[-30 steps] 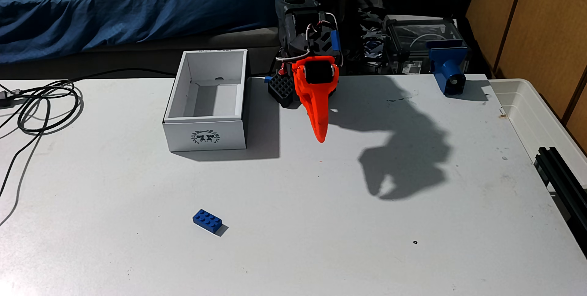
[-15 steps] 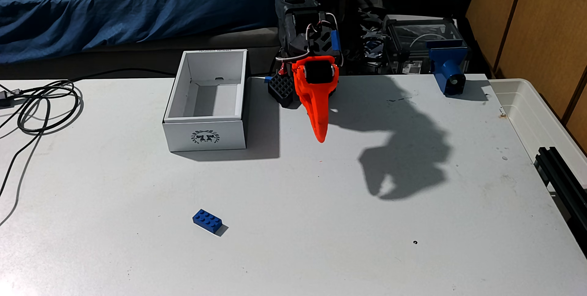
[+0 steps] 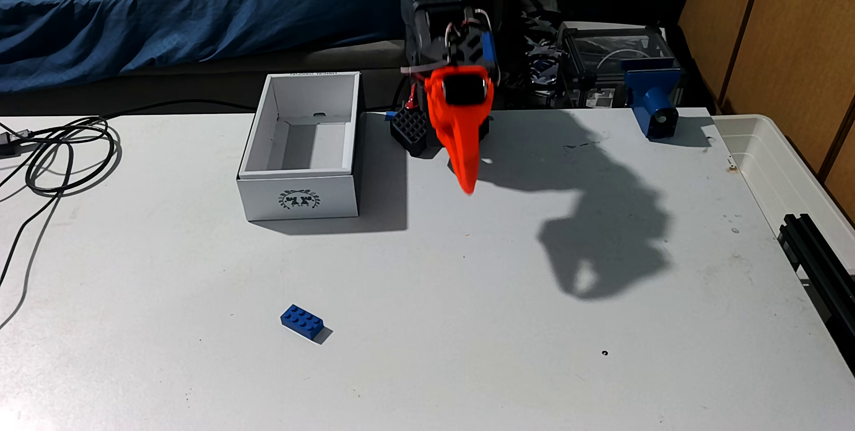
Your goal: Grab the blue brick and place in box
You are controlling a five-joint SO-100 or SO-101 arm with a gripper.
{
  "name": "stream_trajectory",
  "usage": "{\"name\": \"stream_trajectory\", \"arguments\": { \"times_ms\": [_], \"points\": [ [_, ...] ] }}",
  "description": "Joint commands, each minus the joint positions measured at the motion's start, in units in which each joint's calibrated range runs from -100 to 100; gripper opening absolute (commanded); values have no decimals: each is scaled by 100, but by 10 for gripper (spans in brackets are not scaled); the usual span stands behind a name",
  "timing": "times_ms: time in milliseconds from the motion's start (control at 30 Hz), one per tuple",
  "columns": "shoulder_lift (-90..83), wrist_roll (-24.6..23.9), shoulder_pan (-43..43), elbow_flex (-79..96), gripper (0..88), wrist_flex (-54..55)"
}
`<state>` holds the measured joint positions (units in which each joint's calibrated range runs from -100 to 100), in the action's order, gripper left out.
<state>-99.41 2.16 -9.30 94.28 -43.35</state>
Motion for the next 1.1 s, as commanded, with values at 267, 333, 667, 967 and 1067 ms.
{"name": "stream_trajectory", "arguments": {
  "times_ms": [267,333,667,967,1067],
  "points": [
    [-59,-61,1361,-1682,16,-573],
    [-51,-213,1495,-2045,16,-1004],
    [1615,-550,1717,-3474,16,-2150],
    [4372,-802,2624,-4645,16,-2063],
    [5209,-824,2876,-5062,16,-2055]
  ]
}}
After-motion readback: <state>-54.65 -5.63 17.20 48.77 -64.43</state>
